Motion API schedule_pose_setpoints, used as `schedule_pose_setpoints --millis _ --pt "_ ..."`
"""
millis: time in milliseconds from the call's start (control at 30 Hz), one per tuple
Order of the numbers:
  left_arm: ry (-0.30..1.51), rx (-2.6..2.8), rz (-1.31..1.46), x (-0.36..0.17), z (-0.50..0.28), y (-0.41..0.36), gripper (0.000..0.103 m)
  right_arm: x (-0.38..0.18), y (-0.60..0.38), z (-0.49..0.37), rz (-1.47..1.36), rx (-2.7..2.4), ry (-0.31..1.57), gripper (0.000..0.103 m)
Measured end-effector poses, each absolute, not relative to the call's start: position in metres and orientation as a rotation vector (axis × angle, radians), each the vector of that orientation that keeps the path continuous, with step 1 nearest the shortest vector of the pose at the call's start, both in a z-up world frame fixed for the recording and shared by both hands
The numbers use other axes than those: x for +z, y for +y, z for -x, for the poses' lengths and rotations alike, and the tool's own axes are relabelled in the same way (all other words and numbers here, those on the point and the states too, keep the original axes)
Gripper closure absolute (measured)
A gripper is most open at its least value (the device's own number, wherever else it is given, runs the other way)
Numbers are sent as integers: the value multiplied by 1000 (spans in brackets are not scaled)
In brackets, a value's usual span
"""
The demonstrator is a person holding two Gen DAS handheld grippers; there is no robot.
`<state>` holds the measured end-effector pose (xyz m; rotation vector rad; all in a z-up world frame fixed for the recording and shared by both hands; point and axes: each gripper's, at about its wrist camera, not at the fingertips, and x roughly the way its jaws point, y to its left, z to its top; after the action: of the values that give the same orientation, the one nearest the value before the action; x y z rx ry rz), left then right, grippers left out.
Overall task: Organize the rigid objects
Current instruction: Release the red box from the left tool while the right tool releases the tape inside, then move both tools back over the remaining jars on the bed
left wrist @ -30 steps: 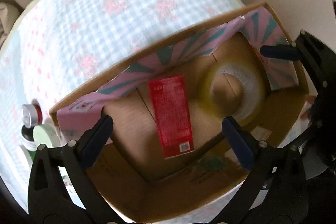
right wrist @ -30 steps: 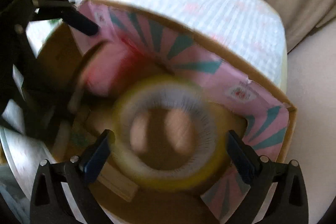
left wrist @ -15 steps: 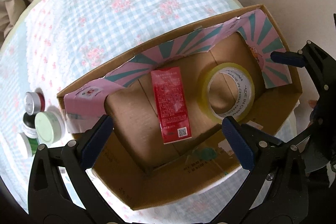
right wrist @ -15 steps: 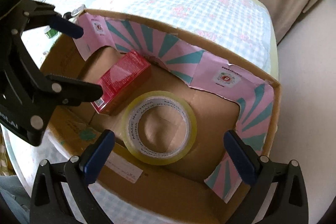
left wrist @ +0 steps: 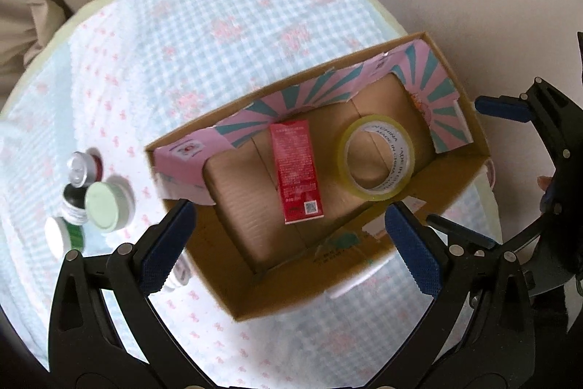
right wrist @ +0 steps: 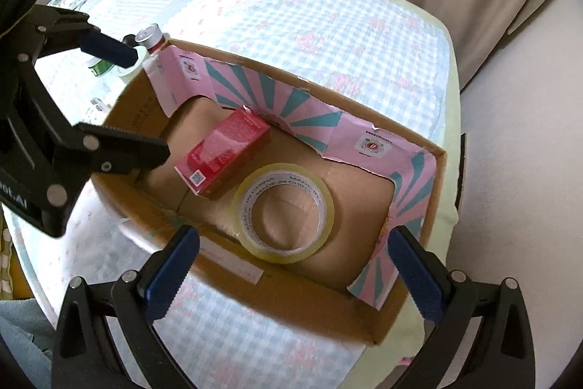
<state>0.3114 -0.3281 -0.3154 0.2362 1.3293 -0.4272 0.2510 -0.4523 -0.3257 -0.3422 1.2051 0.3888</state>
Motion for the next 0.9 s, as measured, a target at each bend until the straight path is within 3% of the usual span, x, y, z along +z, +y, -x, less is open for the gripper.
schedule_pose_setpoints --millis 500,900 --pt "1115 -369 -138 -198 -248 -223 0 -233 -385 -204 461 325 1122 0" --pt "1002 -276 -140 -143 -185 -40 0 -166 -282 -160 157 181 1109 0"
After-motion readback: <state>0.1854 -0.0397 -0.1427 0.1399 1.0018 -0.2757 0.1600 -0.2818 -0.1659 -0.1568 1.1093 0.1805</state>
